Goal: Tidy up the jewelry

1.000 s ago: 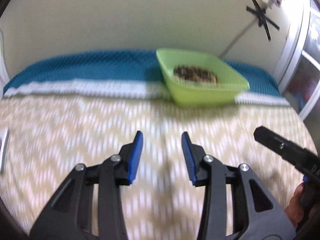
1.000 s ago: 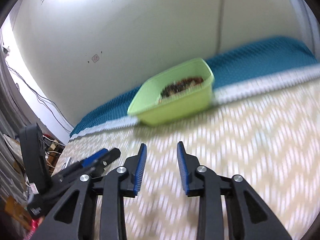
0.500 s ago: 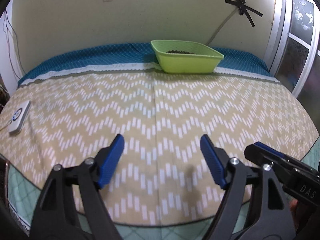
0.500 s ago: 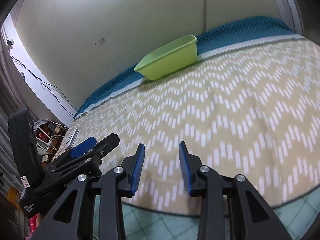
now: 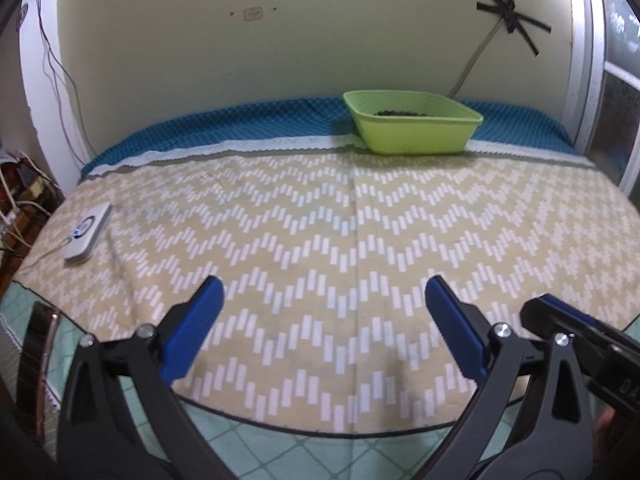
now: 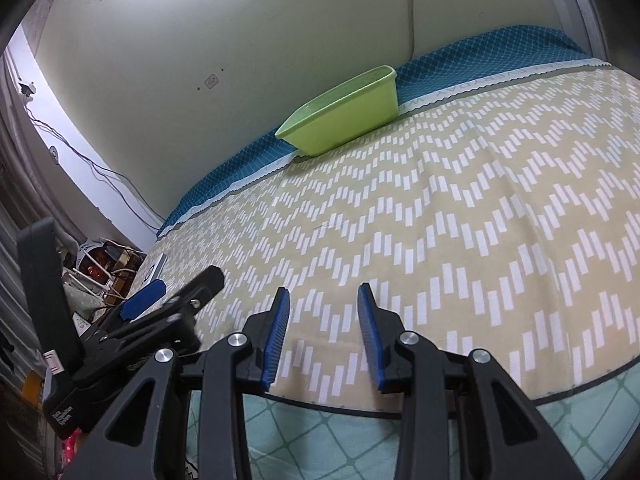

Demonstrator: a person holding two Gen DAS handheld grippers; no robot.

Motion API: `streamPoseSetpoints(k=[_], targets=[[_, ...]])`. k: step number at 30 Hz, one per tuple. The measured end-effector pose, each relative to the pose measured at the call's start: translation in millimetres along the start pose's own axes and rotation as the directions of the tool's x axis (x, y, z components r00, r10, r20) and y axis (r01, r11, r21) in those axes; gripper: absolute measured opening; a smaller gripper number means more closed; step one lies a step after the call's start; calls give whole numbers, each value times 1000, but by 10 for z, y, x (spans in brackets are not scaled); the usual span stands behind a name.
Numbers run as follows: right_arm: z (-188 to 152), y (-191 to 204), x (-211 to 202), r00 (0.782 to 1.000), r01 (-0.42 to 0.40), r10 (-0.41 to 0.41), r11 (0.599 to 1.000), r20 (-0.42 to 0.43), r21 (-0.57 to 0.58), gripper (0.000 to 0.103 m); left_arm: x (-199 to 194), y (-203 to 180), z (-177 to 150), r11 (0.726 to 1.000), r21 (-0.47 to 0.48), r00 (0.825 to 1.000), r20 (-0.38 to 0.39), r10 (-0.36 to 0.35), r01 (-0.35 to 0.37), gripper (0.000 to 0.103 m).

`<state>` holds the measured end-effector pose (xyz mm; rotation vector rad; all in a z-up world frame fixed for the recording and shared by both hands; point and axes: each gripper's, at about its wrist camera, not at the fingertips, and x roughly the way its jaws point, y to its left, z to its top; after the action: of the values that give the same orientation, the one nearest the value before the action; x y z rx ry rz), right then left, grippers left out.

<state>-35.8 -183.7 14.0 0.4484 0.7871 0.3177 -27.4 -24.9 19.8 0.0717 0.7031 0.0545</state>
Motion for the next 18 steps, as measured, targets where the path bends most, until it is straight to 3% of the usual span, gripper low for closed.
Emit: streamPoseSetpoints(k=[18], targets=[[38,56,105,998,-45,44,999,-37,-28,18,158,72,12,999,-20,997,-70,-26,25,97]])
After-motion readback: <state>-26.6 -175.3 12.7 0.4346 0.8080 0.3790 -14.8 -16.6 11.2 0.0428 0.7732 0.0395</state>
